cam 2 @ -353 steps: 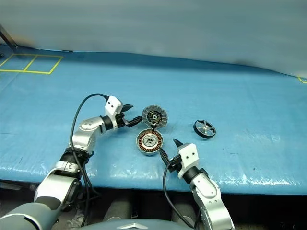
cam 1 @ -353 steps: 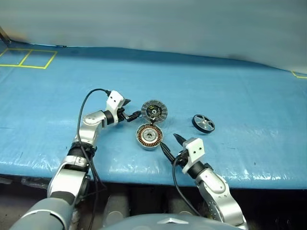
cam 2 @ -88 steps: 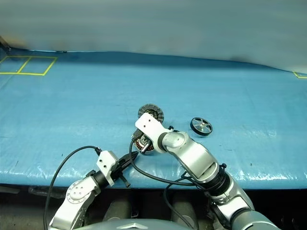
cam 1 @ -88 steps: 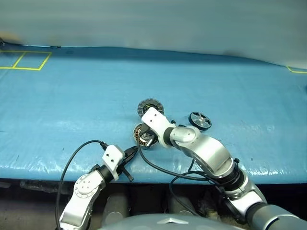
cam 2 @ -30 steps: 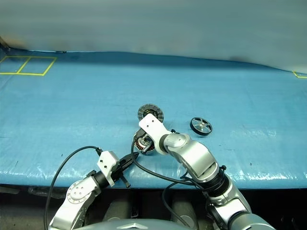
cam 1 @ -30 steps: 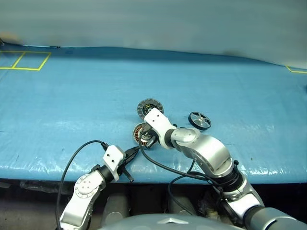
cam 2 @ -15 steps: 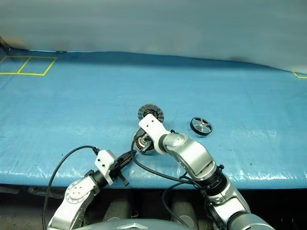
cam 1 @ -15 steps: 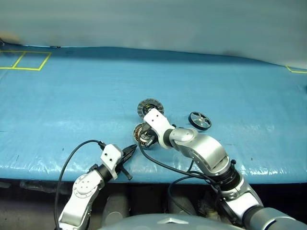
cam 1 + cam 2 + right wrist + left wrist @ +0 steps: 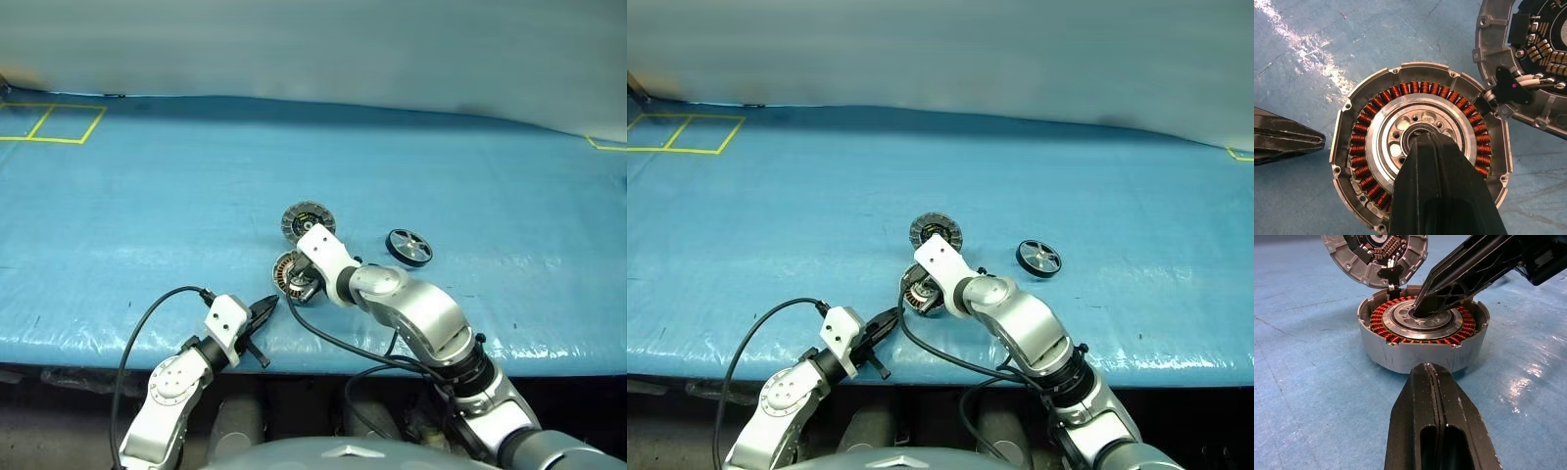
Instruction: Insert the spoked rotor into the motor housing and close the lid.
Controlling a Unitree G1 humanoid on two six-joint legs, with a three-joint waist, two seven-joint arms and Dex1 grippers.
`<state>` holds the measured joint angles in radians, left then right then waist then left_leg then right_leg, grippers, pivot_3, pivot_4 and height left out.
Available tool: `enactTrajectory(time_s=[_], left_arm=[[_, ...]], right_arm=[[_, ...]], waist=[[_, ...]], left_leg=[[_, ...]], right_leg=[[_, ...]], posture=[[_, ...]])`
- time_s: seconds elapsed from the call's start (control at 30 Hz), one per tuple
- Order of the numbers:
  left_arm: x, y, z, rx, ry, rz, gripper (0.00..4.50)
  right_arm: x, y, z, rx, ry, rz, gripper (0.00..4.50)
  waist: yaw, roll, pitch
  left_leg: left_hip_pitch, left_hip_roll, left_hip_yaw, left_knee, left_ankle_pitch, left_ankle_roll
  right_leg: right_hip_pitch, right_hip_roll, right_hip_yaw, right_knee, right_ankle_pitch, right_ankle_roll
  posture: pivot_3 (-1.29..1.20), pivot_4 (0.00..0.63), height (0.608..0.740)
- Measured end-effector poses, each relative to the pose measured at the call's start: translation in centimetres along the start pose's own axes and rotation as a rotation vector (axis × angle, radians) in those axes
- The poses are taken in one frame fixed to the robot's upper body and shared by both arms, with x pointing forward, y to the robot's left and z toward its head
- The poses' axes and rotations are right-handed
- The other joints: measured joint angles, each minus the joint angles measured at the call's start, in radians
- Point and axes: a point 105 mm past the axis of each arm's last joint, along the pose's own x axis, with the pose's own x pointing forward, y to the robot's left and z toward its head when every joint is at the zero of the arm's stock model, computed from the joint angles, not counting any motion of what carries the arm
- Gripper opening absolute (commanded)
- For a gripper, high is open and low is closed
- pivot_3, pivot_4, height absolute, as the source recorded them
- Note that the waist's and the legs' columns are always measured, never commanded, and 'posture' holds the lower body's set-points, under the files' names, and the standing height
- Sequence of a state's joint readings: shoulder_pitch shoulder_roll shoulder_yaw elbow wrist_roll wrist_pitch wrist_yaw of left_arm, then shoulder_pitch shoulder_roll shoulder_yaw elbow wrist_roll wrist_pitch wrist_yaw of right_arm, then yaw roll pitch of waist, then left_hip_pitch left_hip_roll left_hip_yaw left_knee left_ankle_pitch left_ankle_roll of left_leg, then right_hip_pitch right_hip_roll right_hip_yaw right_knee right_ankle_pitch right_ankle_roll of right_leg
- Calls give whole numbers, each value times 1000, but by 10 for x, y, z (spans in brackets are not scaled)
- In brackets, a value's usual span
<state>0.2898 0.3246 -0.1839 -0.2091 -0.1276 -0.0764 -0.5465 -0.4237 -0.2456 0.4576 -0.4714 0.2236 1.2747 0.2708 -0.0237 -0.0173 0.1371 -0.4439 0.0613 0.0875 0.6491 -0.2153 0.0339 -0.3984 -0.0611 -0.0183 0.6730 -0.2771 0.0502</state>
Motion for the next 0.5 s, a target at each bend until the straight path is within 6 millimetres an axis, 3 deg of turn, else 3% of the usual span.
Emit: enactTrajectory(time_s=[0.23,0.37,0.5], left_arm=[[0,0,0,1,1,0,0],[-1,0,-1,1,3,1,0],[-1,0,-1,-2,5,1,0]], right_arm=[[-21,-8,18,48,-113,14,42],[-38,-37,27,71,-163,-85,42],[-52,-79,13,133,-110,-252,42]], waist=[[0,0,0],[4,0,0],[4,0,0]], left_leg=[[0,0,0,0,0,0],[0,0,0,0,0,0],[0,0,0,0,0,0]], right_leg=[[0,0,0,0,0,0],[-1,0,0,0,0,0],[1,0,0,0,0,-1]], posture=[[0,150,740],[0,150,740],[0,150,740]])
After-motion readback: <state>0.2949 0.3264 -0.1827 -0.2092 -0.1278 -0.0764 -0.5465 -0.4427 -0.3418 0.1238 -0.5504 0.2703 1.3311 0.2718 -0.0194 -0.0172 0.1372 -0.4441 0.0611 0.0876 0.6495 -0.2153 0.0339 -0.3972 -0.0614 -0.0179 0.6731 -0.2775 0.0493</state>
